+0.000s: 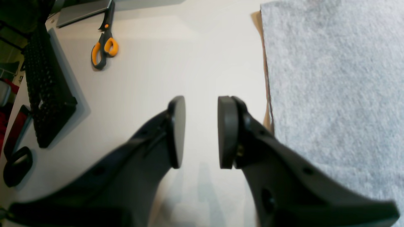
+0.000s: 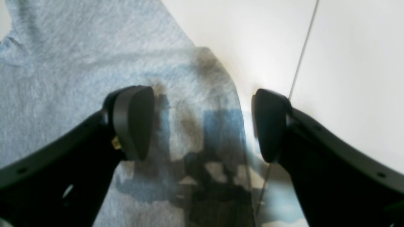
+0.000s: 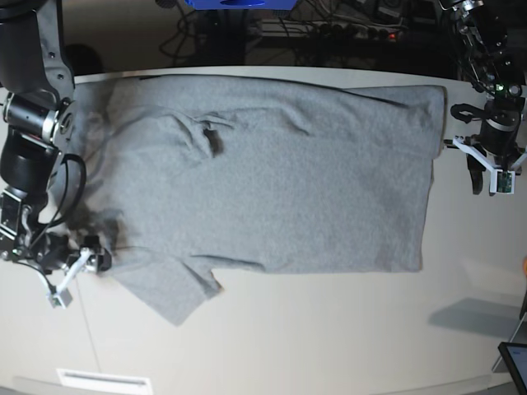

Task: Fold the T-shirt properly
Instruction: 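Move both grippers along the shirt sides to the hem corners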

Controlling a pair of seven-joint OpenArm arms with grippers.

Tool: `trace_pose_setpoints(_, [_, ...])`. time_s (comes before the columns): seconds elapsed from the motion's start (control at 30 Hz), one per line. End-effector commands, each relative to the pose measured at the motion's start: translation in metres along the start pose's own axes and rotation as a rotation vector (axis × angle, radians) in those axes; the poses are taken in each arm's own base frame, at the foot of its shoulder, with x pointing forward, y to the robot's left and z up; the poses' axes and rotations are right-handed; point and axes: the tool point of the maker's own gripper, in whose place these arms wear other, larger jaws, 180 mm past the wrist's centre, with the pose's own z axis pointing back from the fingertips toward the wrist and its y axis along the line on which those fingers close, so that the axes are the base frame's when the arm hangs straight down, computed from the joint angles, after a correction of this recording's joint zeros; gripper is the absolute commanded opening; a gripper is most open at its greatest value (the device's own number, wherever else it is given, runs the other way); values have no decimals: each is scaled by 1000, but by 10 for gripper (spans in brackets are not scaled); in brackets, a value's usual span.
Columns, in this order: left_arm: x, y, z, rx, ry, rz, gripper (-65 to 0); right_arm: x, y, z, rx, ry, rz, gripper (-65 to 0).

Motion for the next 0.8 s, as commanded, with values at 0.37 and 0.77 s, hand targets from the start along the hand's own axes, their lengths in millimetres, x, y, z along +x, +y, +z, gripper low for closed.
trace_pose_setpoints(0.37, [12,5,2,11,-43,-12,-475,-1,-44,22,-31,-53,-146,-180])
trace_pose_setpoints(0.77, [11,8,3,19,-41,-14,-475,-12,-9,-2,37,-25,-152,-183])
